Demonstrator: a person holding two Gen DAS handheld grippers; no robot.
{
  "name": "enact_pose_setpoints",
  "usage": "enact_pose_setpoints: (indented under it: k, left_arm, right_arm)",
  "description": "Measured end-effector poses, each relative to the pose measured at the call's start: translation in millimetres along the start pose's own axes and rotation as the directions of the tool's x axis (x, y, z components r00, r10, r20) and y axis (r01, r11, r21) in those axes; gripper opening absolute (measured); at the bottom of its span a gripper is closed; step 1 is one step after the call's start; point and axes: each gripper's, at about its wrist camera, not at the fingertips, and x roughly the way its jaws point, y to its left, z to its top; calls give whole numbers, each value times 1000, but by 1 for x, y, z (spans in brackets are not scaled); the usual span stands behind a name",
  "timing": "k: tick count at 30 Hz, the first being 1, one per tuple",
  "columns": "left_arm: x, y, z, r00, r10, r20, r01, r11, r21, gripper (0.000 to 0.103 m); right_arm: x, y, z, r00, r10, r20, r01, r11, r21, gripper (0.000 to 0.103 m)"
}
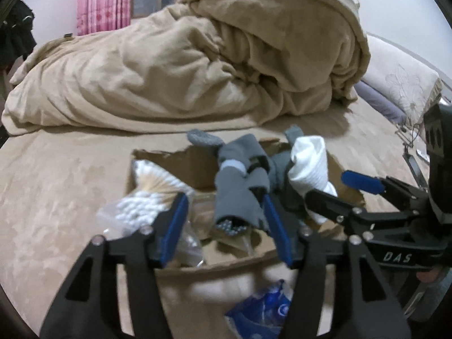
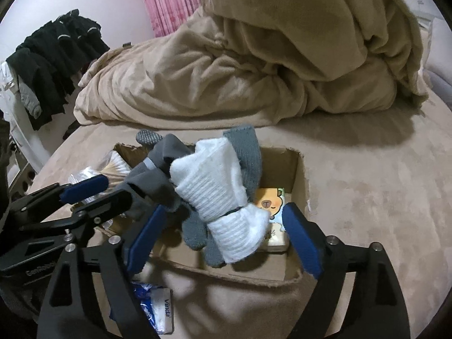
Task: Organize objects
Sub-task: 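Carry the glove and white sock into the box and open both tools, then grasp the blue Vinda tissue pack with the right tool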
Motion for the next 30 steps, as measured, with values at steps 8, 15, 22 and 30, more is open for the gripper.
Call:
enact_pose_setpoints:
  k: [8, 15, 22, 30]
  left_arm:
    - [-47, 3, -12, 998, -16, 64, 16, 1000, -8, 76]
    - [-101, 6, -29, 990, -19, 142, 19, 1000, -2, 86]
    - [-144, 16, -54, 987, -10, 158, 16, 999, -35, 87]
    - [-167, 32, -93, 989, 38, 142, -30, 998, -58, 87]
  right_arm:
    - [-47, 7, -1, 994, -24, 106, 19, 999, 48, 89]
    - [-97, 28, -2, 976, -36, 213, 30, 999, 34, 90]
    - [-129, 55, -22, 974, -6, 228, 8, 1000, -9, 90]
    - [-127, 80, -57, 987, 21, 162, -11, 998, -67, 90]
